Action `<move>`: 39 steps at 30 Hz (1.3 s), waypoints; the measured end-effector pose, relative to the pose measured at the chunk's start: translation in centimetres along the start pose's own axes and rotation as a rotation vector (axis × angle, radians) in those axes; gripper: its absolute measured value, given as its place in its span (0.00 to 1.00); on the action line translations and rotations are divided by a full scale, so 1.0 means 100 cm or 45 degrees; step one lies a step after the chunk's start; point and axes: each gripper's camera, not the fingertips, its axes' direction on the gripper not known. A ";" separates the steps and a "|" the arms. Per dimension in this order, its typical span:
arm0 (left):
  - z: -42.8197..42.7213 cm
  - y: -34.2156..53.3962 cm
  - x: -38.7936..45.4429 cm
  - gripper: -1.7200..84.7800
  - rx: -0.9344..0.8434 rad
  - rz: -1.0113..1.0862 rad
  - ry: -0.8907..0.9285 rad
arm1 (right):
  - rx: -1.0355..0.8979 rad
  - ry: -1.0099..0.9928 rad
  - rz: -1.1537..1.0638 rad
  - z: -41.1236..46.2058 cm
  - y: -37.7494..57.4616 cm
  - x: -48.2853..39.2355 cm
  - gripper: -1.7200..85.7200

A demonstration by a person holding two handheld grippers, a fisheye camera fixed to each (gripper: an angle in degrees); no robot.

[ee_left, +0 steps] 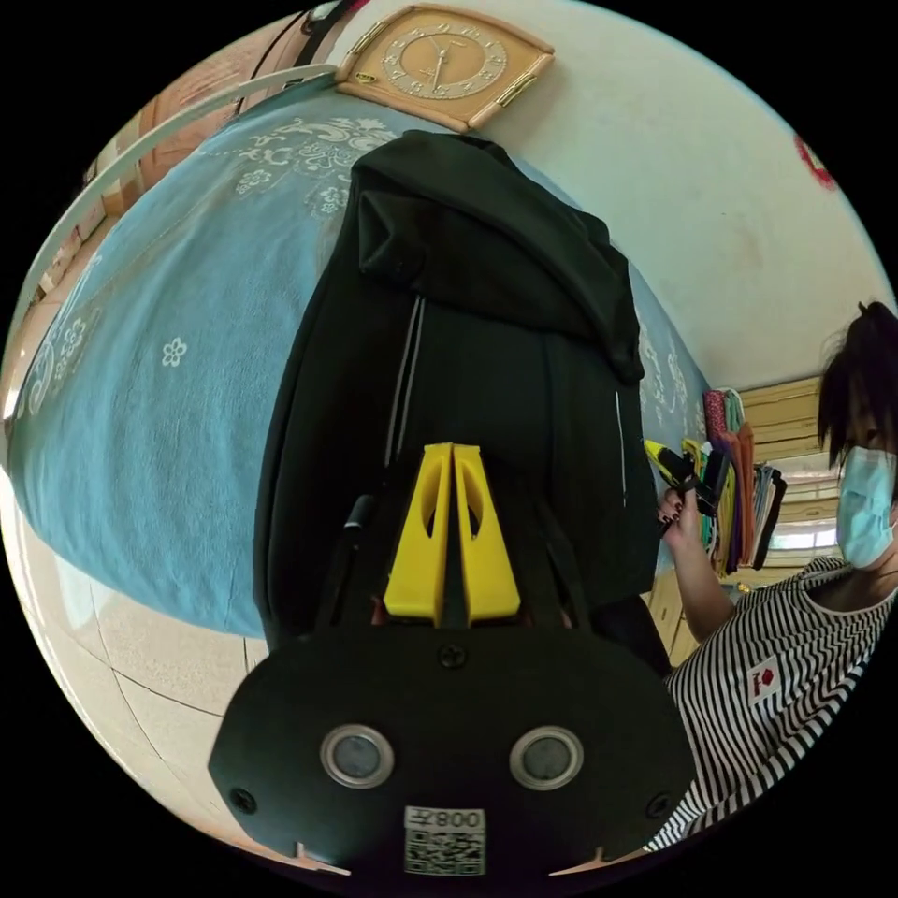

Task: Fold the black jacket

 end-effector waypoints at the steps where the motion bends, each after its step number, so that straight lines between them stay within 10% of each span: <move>1: -0.008 0.007 -0.004 0.03 0.040 -0.002 0.052 | 0.047 -0.078 0.035 -0.016 0.008 0.003 0.02; 15: -0.016 0.096 -0.125 0.16 -0.121 -0.222 -0.025 | -0.173 0.063 0.237 -0.072 0.123 -0.032 0.09; 39: 0.027 0.183 -0.212 0.05 -0.093 -0.128 0.584 | -0.212 -0.122 0.446 -0.066 0.132 -0.049 0.04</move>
